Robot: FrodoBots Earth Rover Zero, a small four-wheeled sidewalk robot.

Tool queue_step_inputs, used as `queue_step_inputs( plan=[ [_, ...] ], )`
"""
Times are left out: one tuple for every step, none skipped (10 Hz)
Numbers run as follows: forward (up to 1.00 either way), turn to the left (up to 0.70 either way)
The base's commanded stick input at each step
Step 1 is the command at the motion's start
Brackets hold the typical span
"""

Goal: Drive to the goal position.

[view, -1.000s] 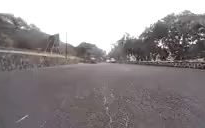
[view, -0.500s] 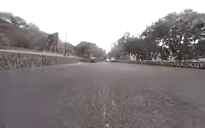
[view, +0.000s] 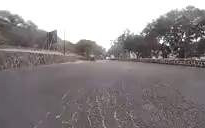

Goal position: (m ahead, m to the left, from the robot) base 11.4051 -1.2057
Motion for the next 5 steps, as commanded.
queue_step_inputs(
  plan=[
    [0.70,0.00],
    [0.70,0.00],
    [0.70,0.00],
    [0.70,0.00],
    [0.70,0.00]
  ],
)
